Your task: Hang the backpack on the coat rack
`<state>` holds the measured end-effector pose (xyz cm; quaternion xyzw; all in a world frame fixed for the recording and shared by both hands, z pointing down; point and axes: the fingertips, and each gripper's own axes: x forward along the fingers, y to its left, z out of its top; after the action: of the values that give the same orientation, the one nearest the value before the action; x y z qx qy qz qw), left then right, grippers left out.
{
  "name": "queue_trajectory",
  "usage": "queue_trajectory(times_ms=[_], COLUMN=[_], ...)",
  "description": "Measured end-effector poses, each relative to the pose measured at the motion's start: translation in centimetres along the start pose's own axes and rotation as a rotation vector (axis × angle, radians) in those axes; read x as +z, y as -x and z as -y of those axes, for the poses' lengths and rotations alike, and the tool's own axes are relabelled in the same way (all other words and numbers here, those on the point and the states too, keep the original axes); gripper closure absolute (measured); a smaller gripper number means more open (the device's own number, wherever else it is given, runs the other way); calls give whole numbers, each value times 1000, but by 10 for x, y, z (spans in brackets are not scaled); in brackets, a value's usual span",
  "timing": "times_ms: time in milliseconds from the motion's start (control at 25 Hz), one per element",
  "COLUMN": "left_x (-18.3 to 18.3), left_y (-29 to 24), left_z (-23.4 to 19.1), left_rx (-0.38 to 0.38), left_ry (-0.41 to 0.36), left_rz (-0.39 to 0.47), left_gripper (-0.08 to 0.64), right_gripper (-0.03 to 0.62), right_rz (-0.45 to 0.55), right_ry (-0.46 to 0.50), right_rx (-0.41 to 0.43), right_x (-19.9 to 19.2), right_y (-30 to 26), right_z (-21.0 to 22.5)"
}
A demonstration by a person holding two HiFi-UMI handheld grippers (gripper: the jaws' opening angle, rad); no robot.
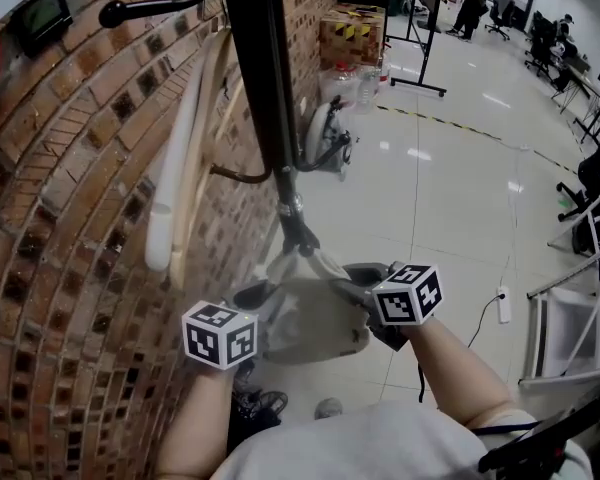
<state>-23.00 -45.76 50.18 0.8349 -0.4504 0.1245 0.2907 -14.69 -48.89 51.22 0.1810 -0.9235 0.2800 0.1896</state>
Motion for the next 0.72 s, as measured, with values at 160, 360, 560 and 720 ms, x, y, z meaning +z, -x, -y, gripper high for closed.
queue_trajectory(times_ms=[160,360,560,720], left_x=[-5,-9,-7,-8], left_y=[-3,-5,-2,2], left_z=[-2,-7,-8,-11], left_rx=[-21,-31,-2,30], left_ry=[-12,19,-74,-108], left_rz=[22,33,33,31], left_gripper=[489,474,454,295], right_gripper=[528,518,484,347], right_rz=[2,19,8,-3], right_ry=[-11,-17,59,55], right_rx=[2,-2,-75,-149], right_x=[-6,-10,-8,-11], right_y=[-3,-8,-8,-3], right_z=[5,10,14,21])
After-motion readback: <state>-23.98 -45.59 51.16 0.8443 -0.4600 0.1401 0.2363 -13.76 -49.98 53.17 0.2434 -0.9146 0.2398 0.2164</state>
